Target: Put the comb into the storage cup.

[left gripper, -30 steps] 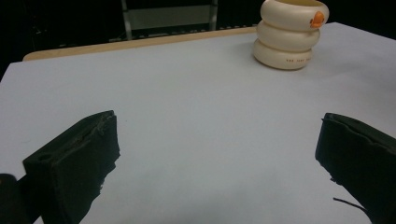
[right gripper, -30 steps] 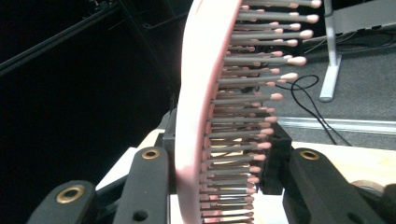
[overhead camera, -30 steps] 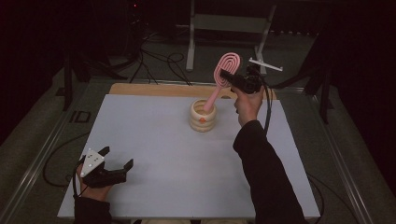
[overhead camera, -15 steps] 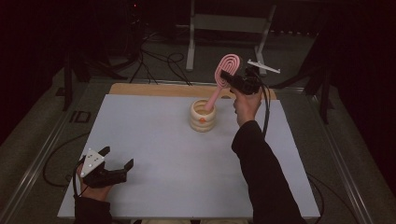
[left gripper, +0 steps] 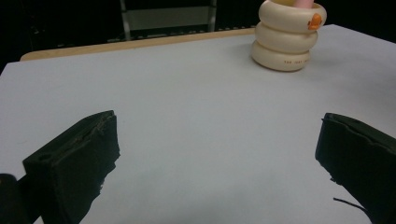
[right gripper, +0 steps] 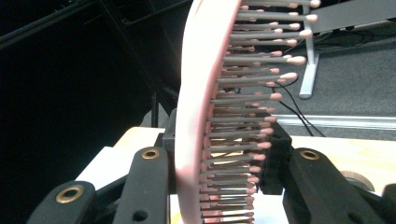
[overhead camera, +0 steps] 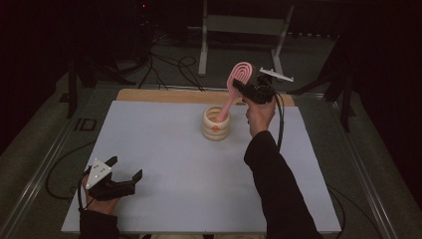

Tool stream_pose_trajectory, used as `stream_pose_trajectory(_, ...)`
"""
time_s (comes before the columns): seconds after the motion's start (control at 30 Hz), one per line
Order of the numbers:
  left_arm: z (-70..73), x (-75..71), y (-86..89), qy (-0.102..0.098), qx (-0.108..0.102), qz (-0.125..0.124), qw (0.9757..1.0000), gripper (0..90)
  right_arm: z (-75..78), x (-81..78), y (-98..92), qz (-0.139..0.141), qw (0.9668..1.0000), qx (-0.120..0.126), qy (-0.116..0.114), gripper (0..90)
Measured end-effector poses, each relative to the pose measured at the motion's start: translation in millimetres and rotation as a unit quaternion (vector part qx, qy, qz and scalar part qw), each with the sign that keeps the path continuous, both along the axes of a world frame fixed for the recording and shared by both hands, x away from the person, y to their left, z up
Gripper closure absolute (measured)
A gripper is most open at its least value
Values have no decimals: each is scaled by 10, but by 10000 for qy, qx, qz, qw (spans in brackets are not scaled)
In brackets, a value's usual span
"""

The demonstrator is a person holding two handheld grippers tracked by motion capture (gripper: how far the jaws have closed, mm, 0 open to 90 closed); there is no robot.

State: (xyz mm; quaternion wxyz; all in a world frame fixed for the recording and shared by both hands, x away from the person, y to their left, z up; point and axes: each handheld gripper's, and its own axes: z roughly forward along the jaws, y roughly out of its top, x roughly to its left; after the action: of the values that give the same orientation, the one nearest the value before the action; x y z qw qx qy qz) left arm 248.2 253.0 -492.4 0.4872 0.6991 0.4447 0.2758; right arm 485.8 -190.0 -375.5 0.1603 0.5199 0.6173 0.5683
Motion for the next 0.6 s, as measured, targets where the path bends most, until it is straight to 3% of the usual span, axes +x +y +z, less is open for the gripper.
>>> stream_pose_trajectory(0.6,-7,4,-19,17,18,-11,10000,5,-192,-13,99,77,9999,-43,115,636)
